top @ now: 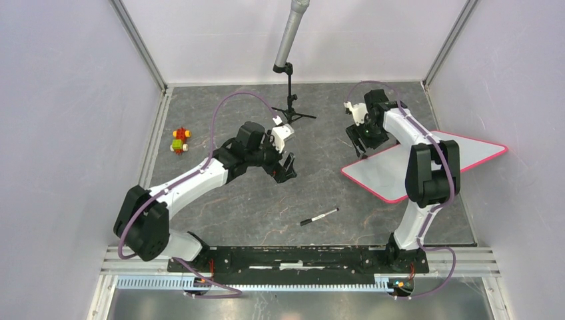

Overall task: Write a sentence on the whiteboard
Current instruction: Move the whiteboard to the center of the board.

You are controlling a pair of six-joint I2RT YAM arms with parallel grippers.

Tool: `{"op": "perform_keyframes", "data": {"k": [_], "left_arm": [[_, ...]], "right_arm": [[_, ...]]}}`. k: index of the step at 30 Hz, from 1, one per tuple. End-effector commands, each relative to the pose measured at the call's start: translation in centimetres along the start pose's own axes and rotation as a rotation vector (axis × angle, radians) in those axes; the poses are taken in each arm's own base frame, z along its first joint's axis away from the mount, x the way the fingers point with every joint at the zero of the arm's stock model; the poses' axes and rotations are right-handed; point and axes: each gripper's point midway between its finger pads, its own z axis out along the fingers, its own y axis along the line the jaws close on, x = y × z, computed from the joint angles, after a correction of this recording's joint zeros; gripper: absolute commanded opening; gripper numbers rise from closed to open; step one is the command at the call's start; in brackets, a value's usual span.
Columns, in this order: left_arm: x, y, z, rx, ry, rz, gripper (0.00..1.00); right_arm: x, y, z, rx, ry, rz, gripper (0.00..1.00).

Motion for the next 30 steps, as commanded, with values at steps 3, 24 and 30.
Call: {"op": "perform_keyframes", "data": {"k": [3, 24, 30], "left_arm": [[-1.8, -0.7, -1.2, 0.003, -0.076, -0.023, 0.96], [-2.3, 0.1, -2.7, -0.054, -0.067, -0.044, 0.97], [-2.4, 0.6, -2.9, -0.068, -0.072, -0.046, 0.97]], "right_arm": [[0.5, -0.5, 1.5, 0.03, 0.031, 0.03, 0.71], [1.8, 2.2, 4.7, -0.13, 0.105, 0.066, 0.28], [1.8, 3.0, 4.5, -0.151, 0.109, 0.011, 0.11]]}}
